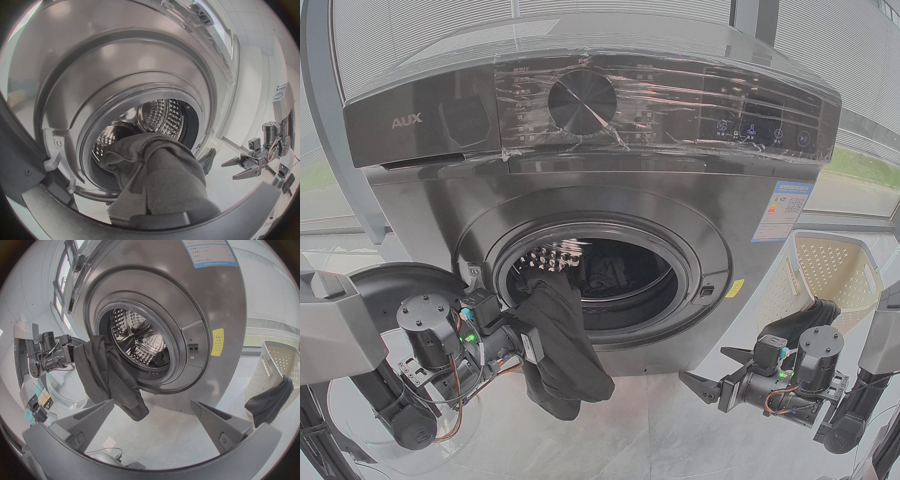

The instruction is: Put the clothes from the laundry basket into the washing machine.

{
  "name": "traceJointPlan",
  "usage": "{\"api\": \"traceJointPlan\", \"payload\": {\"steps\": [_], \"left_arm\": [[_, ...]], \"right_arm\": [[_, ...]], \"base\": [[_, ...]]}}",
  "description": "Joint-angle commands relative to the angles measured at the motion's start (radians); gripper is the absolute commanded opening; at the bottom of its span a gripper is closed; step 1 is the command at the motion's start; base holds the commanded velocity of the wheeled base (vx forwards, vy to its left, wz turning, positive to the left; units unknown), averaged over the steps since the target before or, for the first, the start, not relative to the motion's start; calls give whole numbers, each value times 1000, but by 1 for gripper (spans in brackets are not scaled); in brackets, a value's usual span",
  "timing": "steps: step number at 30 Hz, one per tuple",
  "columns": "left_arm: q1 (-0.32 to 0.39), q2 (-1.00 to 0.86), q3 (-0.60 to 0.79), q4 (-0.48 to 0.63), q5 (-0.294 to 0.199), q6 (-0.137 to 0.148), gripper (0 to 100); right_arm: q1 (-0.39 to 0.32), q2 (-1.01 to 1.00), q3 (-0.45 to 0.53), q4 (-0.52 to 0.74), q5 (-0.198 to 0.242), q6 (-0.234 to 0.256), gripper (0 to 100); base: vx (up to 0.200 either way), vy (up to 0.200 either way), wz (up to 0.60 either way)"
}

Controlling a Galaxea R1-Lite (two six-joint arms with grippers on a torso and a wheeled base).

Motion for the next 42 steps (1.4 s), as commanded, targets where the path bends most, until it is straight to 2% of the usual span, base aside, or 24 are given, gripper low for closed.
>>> {"api": "traceJointPlan", "payload": {"steps": [1, 5, 8, 9, 10, 11, 12, 15, 18, 22, 29, 30, 38, 42], "left_arm": [[0, 2, 1, -6, 1, -2, 0], [-5, -1, 2, -6, 1, -2, 0], [-34, -9, 7, -6, 4, 3, 0], [-66, -7, -9, -6, 33, 6, 0], [-66, -7, -9, -6, 33, 6, 0], [-91, 5, -36, -4, 61, 4, 0], [-103, 19, -47, -2, 64, 1, 0], [-120, 77, -70, -6, 50, 10, 0], [-126, 148, -125, -4, 48, -1, 0], [-119, 267, -243, -6, 48, -4, 0], [-116, 359, -404, -4, 51, -10, 0], [-109, 393, -466, -1, 58, -11, 0], [-86, 471, -572, 25, 88, 1, 0], [-59, 491, -687, 113, 108, 4, 0]], "right_arm": [[1, -1, 3, 0, 1, 0, 100], [4, -1, 6, 1, 2, 0, 100], [16, -17, 12, 1, 2, 0, 100], [26, -35, 18, 1, 4, -2, 100], [26, -35, 18, 1, 4, -2, 100], [27, -46, 18, 1, 5, -3, 100], [29, -49, 19, 1, 5, -3, 100], [36, -53, 21, 1, 5, -8, 100], [63, -64, 21, 1, 4, -9, 100], [81, -67, 21, 1, 1, -9, 100], [79, -75, 32, 1, 2, -9, 100], [79, -76, 36, 1, 2, -9, 100], [98, -73, 42, 1, 2, -11, 100], [112, -72, 50, 1, 2, -11, 100]], "base": [[0, 0, 0], [0, 0, 0], [0, 0, 0], [0, 0, 0], [0, 0, 0], [0, 0, 0], [0, 0, 0], [0, 0, 0], [0, 0, 0], [0, 0, 0], [0, 0, 0], [0, 0, 0], [0, 0, 0], [0, 0, 0]]}}
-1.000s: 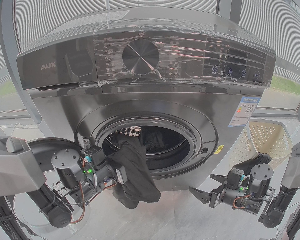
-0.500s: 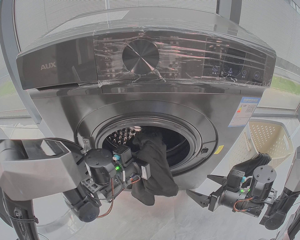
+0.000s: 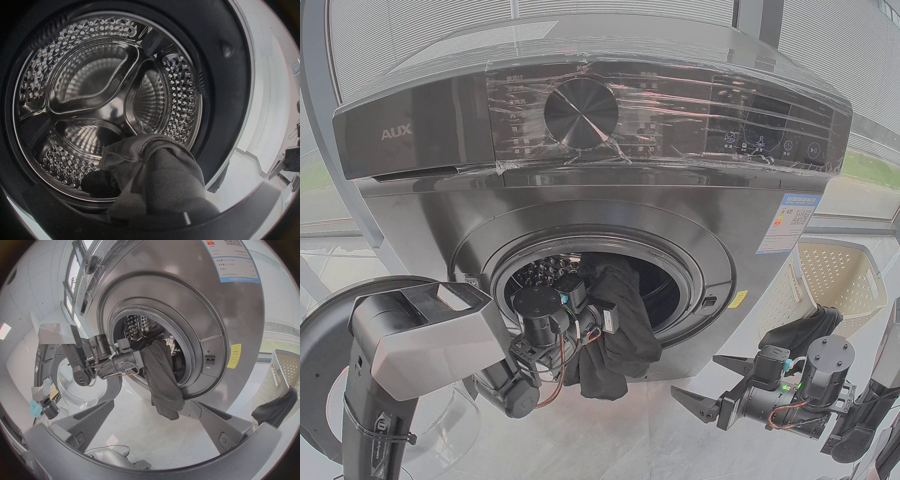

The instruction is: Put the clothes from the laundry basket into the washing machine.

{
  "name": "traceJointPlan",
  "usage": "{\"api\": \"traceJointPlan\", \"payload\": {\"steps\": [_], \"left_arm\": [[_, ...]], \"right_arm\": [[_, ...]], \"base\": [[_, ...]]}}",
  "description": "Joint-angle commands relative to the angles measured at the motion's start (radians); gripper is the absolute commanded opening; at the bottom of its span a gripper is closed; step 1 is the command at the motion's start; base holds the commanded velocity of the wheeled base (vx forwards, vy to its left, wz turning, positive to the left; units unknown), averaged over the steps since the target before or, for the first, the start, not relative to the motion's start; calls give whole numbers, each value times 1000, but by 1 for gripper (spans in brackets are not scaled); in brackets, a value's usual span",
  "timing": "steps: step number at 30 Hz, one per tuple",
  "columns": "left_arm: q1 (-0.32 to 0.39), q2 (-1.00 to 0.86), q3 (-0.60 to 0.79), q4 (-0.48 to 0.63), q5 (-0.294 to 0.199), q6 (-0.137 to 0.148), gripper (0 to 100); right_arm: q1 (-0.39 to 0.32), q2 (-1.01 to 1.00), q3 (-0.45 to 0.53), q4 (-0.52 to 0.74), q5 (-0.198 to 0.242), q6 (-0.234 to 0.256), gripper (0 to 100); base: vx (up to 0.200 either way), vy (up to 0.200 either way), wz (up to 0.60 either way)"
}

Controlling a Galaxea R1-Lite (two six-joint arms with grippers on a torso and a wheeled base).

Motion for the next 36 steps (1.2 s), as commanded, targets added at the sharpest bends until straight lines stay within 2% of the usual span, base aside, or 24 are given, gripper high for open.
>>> {"api": "traceJointPlan", "payload": {"steps": [1, 6, 13, 15, 22, 27, 29, 36], "left_arm": [[37, 54, -122, 79, 24, 6, 0], [81, 100, -279, 169, 44, 29, 0], [77, 122, -375, 284, 44, 29, 0], [77, 122, -375, 284, 44, 29, 0], [69, 242, -580, 372, 45, 30, 0], [86, 307, -736, 415, 98, 47, 0], [107, 334, -843, 444, 118, 49, 0], [129, 334, -871, 465, 119, 49, 0]], "right_arm": [[18, 3, 8, -1, 1, 0, 100], [29, 9, 8, -1, -2, 1, 100], [35, 12, 8, -1, -1, 3, 100], [35, 12, 8, -1, -1, 3, 100], [35, 20, 10, -1, -1, 4, 100], [35, 20, 16, -1, -1, 4, 100], [34, 21, 17, -1, -1, 4, 100], [34, 23, 19, -1, -1, 4, 100]], "base": [[0, 0, 0], [0, 0, 0], [0, 0, 0], [0, 0, 0], [0, 0, 0], [0, 0, 0], [0, 0, 0], [0, 0, 0]]}}
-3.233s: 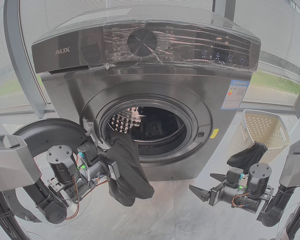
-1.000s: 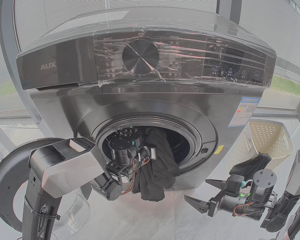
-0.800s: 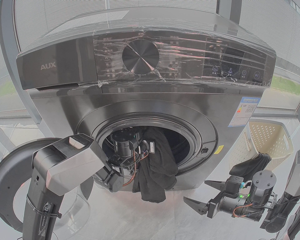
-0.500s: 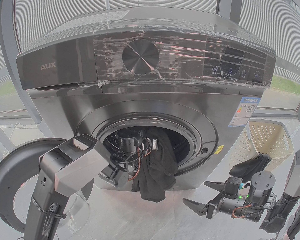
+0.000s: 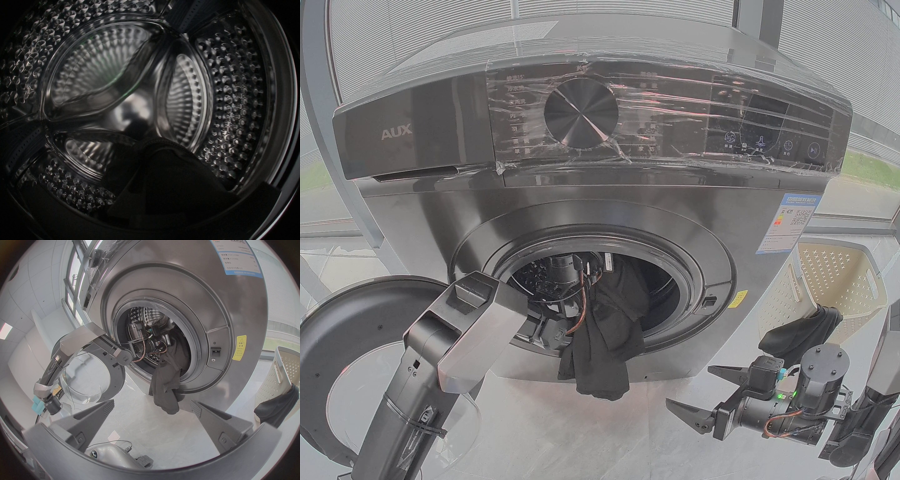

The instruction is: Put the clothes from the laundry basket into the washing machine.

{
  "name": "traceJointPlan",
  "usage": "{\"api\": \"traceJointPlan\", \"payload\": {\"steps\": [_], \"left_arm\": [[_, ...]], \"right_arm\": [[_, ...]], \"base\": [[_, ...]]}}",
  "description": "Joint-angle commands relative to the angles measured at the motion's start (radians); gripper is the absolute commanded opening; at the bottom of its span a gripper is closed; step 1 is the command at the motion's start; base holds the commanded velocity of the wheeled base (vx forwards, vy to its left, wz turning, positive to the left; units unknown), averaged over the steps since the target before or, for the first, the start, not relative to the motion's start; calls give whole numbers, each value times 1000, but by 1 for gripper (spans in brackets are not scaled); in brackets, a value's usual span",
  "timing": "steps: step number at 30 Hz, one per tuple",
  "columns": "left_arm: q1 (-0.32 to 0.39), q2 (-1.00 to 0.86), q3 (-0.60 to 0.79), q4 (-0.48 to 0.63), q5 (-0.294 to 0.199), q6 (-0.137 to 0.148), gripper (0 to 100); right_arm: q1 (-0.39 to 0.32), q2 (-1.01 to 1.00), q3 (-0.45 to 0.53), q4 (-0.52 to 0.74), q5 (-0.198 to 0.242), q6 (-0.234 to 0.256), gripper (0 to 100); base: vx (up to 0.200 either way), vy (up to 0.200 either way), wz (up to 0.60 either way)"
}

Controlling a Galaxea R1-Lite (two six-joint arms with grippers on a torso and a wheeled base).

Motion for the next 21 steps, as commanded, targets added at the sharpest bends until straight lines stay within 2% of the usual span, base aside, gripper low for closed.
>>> {"api": "traceJointPlan", "payload": {"steps": [1, 2, 3, 7, 11, 13, 16, 17, 21], "left_arm": [[17, 33, -31, 5, 5, 0, 0], [17, 33, -26, 3, 5, 0, 0], [17, 33, -26, 3, 5, 0, 100], [18, 30, -37, -6, 5, -4, 100], [12, -2, 10, -5, 5, -7, 100], [-2, -84, 139, 5, -13, -12, 100], [-13, -130, 213, 15, -33, -23, 100], [-19, -163, 277, 29, -64, -27, 100], [-23, -228, 391, 72, -105, -27, 100]], "right_arm": [[-2, 5, 3, 0, 1, 0, 100], [-3, 5, 1, 0, 2, 0, 100], [-3, 5, 1, 0, 2, 0, 100], [0, 3, 1, 0, 2, 0, 100], [-2, 5, 1, 0, 2, 0, 100], [0, 5, 3, 0, 2, -3, 100], [0, 5, 1, 0, 2, -3, 100], [-2, 5, 1, 0, 2, -3, 100], [-3, 5, 3, 0, 2, -3, 100]], "base": [[0, 0, 0], [0, 0, 0], [0, 0, 0], [0, 0, 0], [0, 0, 0], [0, 0, 0], [0, 0, 0], [0, 0, 0], [0, 0, 0]]}}
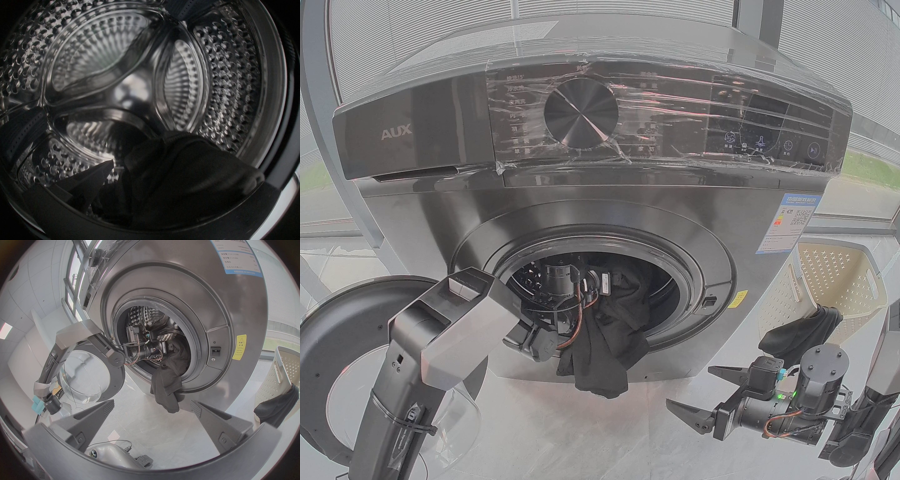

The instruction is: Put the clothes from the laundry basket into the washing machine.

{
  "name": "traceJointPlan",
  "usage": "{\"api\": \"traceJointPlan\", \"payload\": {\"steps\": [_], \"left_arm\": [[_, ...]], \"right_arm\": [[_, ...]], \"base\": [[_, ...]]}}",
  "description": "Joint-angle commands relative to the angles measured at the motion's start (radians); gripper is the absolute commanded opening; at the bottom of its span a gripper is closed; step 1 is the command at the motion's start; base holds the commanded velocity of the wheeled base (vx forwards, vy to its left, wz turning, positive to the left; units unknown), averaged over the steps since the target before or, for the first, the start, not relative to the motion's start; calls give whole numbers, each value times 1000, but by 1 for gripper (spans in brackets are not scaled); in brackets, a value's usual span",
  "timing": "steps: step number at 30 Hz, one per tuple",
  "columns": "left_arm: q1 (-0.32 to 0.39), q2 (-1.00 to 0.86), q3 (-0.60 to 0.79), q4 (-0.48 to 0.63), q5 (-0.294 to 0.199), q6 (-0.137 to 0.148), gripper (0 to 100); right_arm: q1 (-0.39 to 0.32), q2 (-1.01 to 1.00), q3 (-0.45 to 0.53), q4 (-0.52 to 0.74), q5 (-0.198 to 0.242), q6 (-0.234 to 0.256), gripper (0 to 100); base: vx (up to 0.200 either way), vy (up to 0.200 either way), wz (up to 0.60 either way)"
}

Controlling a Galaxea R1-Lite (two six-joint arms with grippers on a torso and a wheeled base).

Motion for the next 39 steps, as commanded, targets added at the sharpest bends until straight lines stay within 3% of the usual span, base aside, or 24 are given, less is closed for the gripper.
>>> {"api": "traceJointPlan", "payload": {"steps": [1, 10, 16, 26, 27, 34, 39], "left_arm": [[-20, -158, 190, 62, -60, -6, 100], [-55, -207, 322, 140, -160, -14, 100], [-63, -158, 293, 141, -174, -29, 100], [-63, -46, 230, 126, -157, -25, 100], [-62, -38, 224, 128, -157, -25, 0], [-60, -21, 180, 126, -148, -28, 0], [-28, -24, 69, 114, -65, -31, 0]], "right_arm": [[-2, 2, 1, 0, 2, -1, 100], [-2, 3, 0, 0, 2, 1, 100], [-2, 10, 0, 0, 2, 1, 100], [-2, 10, 0, 0, 2, 1, 100], [-2, 10, 0, 0, 2, 1, 100], [-2, 10, 0, 0, 4, 1, 100], [-2, 10, 0, 0, 4, 1, 100]], "base": [[0, 0, 0], [0, 0, 0], [0, 0, 0], [0, 0, 0], [0, 0, 0], [0, 0, 0], [0, 0, 0]]}}
